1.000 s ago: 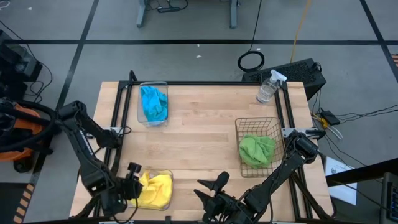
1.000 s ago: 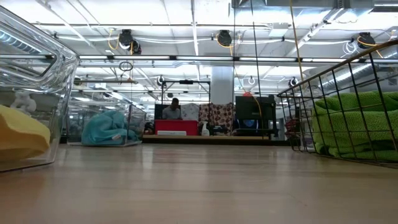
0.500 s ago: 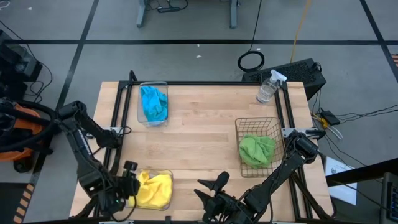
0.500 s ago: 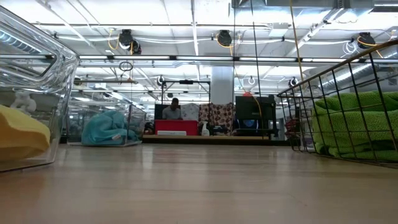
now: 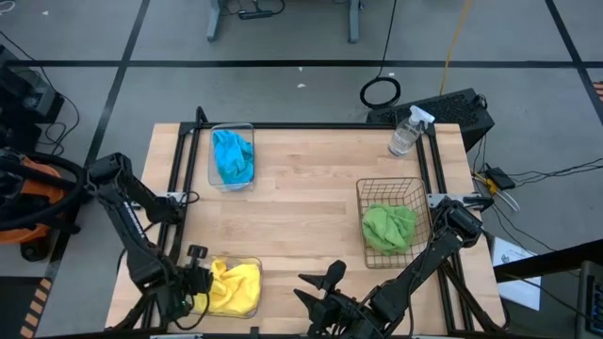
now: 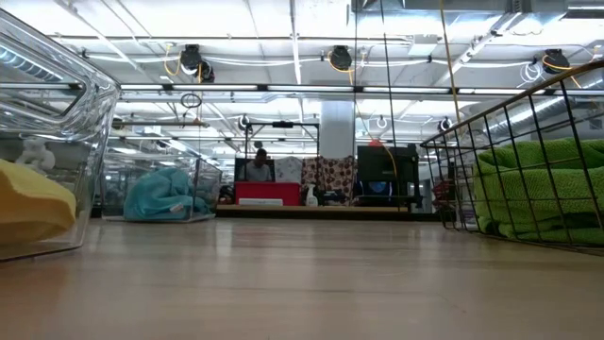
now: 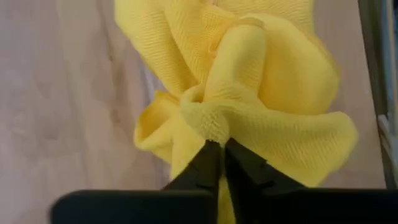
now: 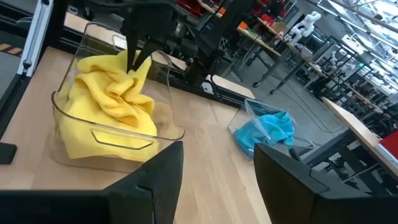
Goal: Sort microfiber towel by color & place in baskets
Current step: Put the yellow microfiber cloth into the bottom transparent bin
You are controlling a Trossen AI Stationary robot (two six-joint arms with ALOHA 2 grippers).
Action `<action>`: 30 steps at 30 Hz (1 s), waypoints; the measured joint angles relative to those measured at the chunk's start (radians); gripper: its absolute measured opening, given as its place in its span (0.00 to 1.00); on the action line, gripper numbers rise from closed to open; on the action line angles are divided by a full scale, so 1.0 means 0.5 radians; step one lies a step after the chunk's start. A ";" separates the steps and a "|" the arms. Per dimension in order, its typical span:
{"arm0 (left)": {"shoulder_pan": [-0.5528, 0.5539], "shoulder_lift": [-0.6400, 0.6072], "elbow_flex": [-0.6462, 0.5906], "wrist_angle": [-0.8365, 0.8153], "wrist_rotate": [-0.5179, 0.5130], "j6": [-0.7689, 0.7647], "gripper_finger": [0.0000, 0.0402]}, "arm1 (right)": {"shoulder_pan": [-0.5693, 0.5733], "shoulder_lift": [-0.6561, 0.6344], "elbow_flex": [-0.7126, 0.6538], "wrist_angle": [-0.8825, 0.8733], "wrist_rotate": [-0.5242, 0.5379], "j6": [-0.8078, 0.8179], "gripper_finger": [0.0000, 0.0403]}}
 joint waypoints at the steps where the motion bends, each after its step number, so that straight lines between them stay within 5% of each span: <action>1: 0.008 0.001 -0.031 0.047 0.001 0.011 0.04 | -0.001 0.000 0.000 0.000 0.000 0.000 0.46; 11: 0.068 -0.022 -0.069 0.095 0.028 0.010 0.10 | -0.013 0.000 0.000 0.000 -0.005 0.000 0.46; 23: 0.038 -0.043 0.042 0.081 -0.099 0.005 0.33 | -0.009 0.000 0.000 0.002 -0.015 0.029 0.46; 30: 0.013 -0.043 0.044 0.063 0.061 -0.026 0.40 | -0.005 0.000 0.000 0.006 -0.114 -0.009 0.46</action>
